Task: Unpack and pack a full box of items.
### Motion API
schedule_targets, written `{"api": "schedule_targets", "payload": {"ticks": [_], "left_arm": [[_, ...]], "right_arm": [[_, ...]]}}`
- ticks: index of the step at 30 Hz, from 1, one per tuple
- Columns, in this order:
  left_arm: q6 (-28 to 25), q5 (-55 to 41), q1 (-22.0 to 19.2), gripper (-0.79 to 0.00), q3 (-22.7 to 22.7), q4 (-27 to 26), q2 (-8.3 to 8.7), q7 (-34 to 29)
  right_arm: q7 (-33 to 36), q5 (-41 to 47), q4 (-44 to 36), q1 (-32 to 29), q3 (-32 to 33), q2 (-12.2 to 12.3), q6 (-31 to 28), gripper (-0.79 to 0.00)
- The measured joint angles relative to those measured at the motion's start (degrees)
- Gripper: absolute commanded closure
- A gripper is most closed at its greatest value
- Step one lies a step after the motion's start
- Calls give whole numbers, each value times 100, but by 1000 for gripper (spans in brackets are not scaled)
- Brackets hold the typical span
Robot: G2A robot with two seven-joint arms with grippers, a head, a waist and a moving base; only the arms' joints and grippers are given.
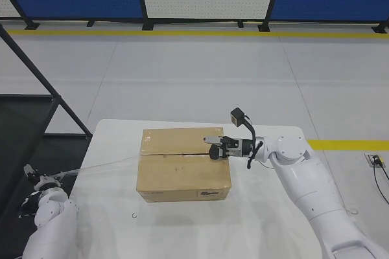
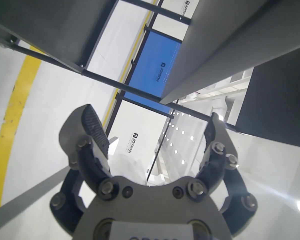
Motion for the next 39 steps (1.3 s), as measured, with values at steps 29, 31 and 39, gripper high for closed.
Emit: {"api": "schedule_targets", "payload": {"ticks": [29,31,39], "left_arm": [[596,-1169,2045,-785,-697,-2397,97,-4640],[850,-909,2361,-785,-794,-2719,168,-5260],[1061,170,2698,-785,-677,-3205,266,-5599]], "right_arm": [[0,0,0,0,0,0,0,-785],[0,0,0,0,0,0,0,-785],[0,0,0,0,0,0,0,-785]]}}
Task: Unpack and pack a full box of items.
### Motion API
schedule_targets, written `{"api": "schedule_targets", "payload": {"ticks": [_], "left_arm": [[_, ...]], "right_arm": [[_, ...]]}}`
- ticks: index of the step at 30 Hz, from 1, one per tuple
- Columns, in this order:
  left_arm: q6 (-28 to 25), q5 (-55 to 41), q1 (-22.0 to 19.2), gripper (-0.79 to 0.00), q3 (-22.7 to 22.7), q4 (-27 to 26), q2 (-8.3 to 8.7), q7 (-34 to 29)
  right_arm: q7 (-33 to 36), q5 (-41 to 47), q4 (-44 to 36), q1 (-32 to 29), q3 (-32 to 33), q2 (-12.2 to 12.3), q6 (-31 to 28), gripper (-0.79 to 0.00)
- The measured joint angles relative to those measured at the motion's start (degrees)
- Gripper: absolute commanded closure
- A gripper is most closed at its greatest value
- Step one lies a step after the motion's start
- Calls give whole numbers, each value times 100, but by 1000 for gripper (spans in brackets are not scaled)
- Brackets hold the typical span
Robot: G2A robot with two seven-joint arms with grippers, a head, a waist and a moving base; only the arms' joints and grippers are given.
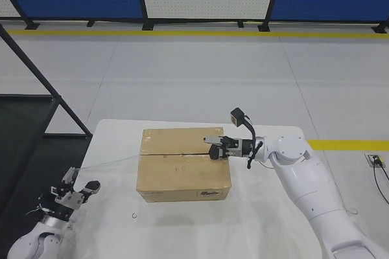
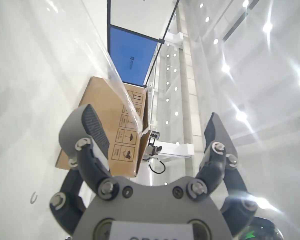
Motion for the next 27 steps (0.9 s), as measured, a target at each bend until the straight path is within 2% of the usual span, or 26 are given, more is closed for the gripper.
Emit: {"api": "schedule_targets", "payload": {"ticks": [8,17,27], "left_arm": [[-68,445,-434,-785,686,108,-125,916],[252,466,-1069,-785,1293,376,-287,1913],[649,-40,-1530,-785,1327,467,-381,2705]], "right_arm": [[0,0,0,0,0,0,0,-785],[0,0,0,0,0,0,0,-785],[0,0,0,0,0,0,0,-785]]}}
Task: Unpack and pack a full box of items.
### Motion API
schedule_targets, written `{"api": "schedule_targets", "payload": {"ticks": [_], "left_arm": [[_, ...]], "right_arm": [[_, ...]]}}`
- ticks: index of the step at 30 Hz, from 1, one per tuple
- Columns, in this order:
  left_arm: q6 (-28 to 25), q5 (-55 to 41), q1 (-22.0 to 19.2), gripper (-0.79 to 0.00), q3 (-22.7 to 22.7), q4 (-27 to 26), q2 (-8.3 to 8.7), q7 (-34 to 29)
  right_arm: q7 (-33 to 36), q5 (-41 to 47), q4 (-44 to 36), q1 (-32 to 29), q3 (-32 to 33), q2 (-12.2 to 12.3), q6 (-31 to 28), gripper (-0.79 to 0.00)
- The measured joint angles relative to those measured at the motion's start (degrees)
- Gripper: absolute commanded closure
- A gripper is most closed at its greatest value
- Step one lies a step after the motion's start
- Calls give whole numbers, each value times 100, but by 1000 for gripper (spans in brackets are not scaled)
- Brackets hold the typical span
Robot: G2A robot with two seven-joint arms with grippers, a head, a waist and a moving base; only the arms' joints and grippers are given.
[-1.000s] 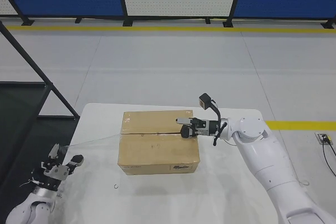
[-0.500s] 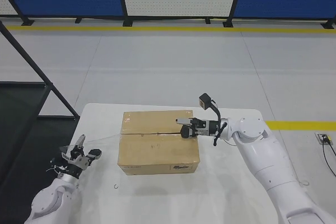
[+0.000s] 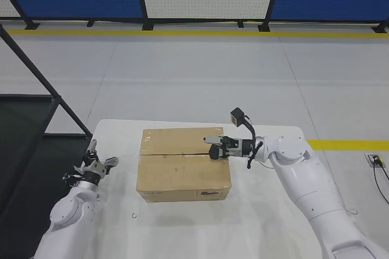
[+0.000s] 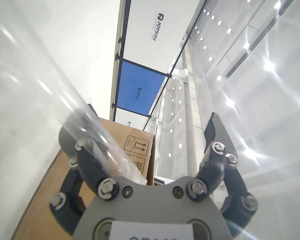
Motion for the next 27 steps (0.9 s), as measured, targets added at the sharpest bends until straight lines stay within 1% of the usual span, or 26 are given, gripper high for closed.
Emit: {"api": "schedule_targets", "payload": {"ticks": [3,9,15,27], "left_arm": [[143,-160,-182,-785,-26,66,-17,147],[133,-311,-423,-785,-97,172,-32,287],[152,-412,-509,-785,-157,147,-38,328],[39,-703,-783,-785,-34,78,-131,570]], "right_arm": [[0,0,0,0,0,0,0,-785],[0,0,0,0,0,0,0,-785],[0,0,0,0,0,0,0,-785],[0,0,0,0,0,0,0,-785]]}}
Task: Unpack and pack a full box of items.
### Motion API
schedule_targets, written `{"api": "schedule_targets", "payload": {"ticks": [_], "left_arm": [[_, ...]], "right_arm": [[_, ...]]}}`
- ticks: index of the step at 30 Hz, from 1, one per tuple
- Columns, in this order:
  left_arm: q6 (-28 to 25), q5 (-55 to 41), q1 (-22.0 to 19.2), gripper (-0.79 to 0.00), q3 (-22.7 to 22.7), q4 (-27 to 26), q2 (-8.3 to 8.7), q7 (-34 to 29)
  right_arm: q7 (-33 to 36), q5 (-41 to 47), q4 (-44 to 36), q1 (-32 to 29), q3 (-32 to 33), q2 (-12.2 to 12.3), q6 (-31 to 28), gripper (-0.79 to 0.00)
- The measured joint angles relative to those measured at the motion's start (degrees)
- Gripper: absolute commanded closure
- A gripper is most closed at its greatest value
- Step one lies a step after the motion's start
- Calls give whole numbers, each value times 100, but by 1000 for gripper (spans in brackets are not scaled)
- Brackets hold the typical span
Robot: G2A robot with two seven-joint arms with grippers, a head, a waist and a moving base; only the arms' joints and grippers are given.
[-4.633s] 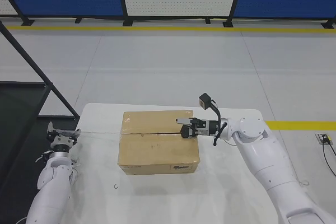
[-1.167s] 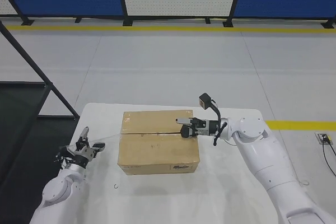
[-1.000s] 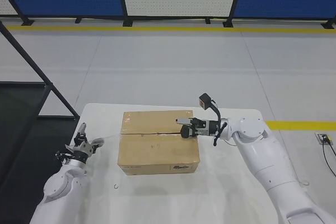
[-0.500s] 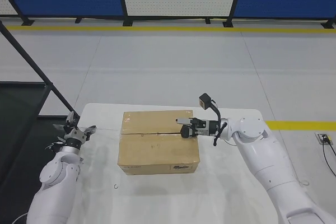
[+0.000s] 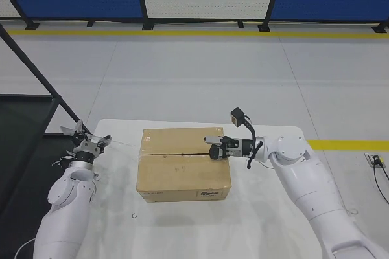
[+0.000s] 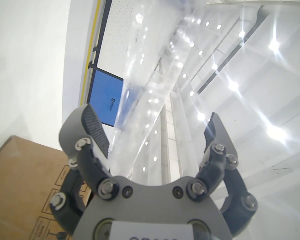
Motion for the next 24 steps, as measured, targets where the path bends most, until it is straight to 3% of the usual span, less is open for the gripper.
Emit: {"api": "schedule_targets", "payload": {"ticks": [8,19,24], "left_arm": [[-260,-419,-36,-785,59,-332,-81,-55],[-1074,-709,450,-785,-63,-990,-147,-103],[-1338,-788,688,-785,-199,-1236,-158,-61]], "right_arm": [[0,0,0,0,0,0,0,-785],[-1,0,-2,-1,0,0,0,-785],[-381,-135,-343,-195,-27,17,209,-785]]}}
